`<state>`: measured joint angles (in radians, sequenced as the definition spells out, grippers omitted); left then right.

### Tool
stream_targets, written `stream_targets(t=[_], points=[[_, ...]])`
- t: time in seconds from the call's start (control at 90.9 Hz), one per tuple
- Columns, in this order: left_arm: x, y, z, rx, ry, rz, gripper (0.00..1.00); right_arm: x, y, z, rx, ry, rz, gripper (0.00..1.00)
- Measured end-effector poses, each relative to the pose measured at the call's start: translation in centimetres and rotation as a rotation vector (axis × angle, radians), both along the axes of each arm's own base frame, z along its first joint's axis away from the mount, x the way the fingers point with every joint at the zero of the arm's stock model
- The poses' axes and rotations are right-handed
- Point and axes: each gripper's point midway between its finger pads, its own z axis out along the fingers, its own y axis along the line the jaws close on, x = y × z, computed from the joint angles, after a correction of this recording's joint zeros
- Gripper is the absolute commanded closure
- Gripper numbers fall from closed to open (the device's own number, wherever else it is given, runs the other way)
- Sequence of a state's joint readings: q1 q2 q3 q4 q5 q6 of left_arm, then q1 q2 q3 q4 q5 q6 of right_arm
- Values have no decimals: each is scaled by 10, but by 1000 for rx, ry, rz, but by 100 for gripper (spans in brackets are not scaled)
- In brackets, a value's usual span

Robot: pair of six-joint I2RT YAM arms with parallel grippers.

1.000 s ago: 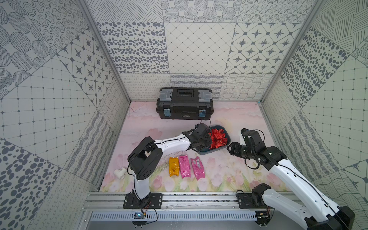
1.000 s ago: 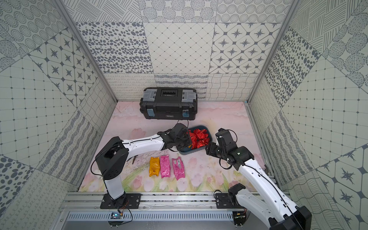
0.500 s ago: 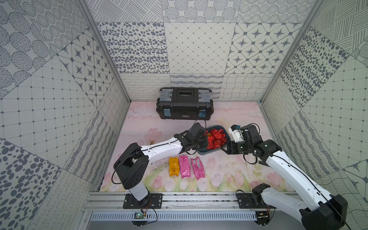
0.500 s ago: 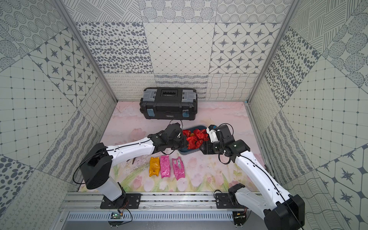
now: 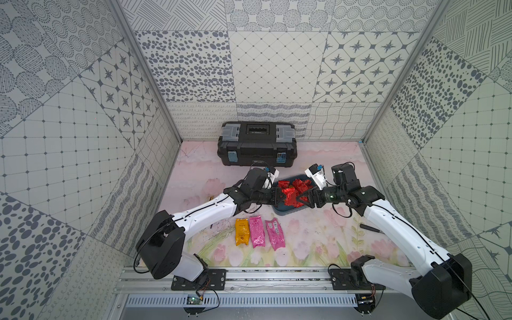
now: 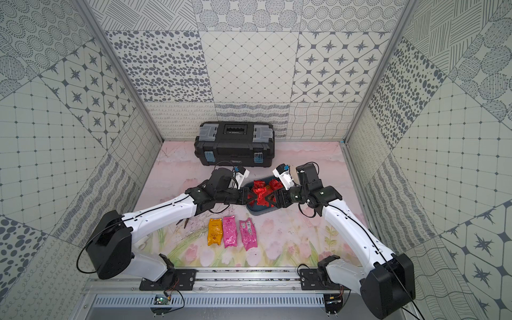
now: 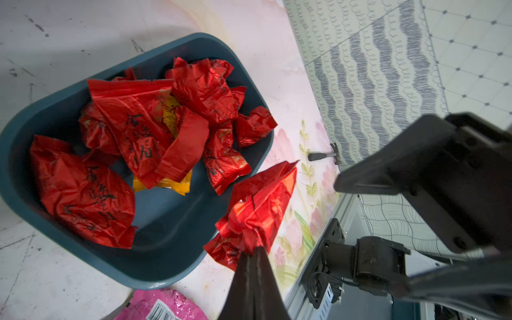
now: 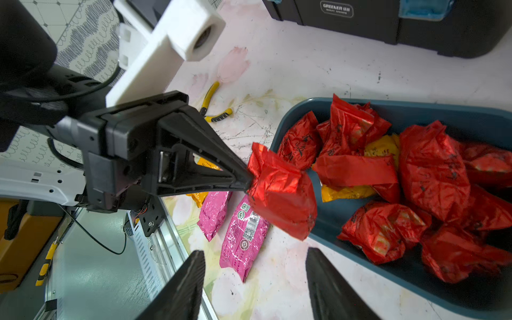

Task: Take the tea bags out of the storage box
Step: Pick up the tea bag from the storage box.

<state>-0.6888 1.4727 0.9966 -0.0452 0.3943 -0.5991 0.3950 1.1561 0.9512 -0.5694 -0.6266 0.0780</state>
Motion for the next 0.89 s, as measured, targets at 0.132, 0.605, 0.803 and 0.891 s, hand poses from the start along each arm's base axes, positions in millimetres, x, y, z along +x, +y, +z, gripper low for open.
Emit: stream_targets(t=[0.132,0.605,0.803,0.891], points=[[-10,0,9,-41,-18,-62,100,5,6,8,38,-34,17,38],[-32,-3,18,-131,-26,-163,100,1,24,0,125,41,49,79],[-32,-3,18,-147,-20,-158,100,0,27,2,164,82,30,100],[-33,-2,18,-152,-16,-153,95,0,27,3,174,100,19,100]])
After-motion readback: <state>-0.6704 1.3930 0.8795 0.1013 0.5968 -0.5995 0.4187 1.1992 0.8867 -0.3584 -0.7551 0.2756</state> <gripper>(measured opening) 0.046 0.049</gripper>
